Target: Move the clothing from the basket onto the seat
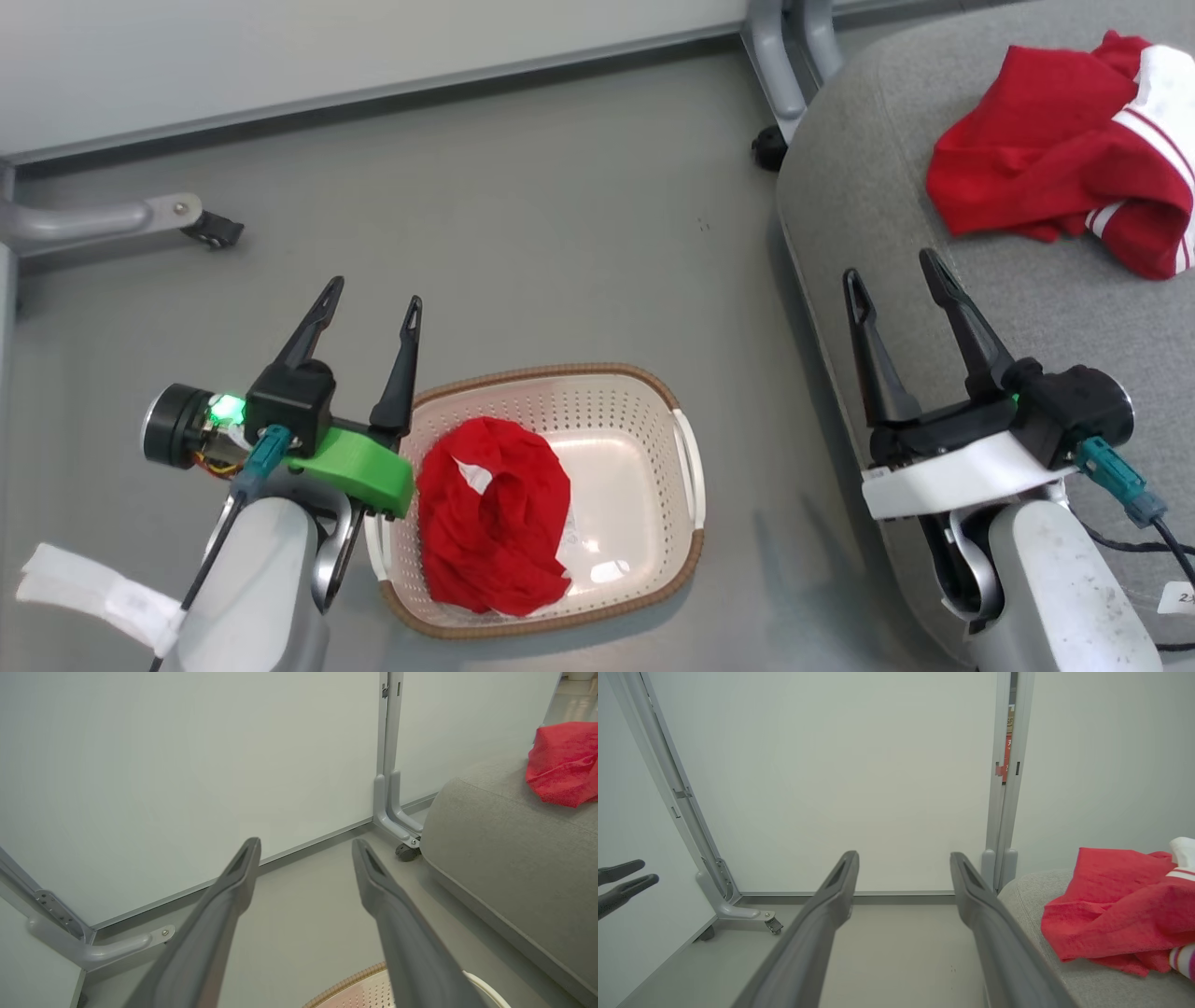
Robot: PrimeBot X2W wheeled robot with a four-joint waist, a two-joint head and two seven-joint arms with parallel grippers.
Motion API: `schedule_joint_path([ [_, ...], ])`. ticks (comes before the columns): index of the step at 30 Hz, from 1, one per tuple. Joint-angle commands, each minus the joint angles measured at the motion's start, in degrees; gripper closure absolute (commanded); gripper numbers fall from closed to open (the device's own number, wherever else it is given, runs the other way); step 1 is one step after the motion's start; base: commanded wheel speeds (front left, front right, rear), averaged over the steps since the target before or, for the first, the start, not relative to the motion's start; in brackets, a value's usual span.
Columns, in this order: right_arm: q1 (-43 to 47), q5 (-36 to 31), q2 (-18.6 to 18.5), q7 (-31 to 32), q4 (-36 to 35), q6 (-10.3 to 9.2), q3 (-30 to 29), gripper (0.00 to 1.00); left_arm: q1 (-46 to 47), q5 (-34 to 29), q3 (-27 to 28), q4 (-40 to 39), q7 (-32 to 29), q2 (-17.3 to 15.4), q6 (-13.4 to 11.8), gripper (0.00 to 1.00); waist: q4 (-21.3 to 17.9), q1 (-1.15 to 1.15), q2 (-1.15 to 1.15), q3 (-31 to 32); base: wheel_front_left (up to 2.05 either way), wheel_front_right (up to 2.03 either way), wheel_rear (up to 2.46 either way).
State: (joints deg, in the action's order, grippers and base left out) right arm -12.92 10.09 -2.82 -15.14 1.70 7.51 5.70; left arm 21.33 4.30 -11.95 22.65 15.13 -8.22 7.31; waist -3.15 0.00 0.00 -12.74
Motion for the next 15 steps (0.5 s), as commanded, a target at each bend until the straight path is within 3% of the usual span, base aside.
schedule_joint_path([
  [1, -1.58, 0.08, -0.14, -0.01, -0.51, -0.04, 0.02, 0.00, 2.14, 0.05, -1.54, 1.33, 0.02, -1.11, 0.21, 0.00, -3.87, 0.00, 0.00, -5.66, 0.00, 0.00, 0.00],
  [15, -9.36, 0.53, -0.13, -0.01, -2.74, -0.04, 1.82, 0.00, 14.17, 1.66, -18.04, 15.99, 0.02, -8.12, 0.21, 0.00, -8.01, 0.00, 0.00, -18.47, 0.00, 0.00, 0.00],
])
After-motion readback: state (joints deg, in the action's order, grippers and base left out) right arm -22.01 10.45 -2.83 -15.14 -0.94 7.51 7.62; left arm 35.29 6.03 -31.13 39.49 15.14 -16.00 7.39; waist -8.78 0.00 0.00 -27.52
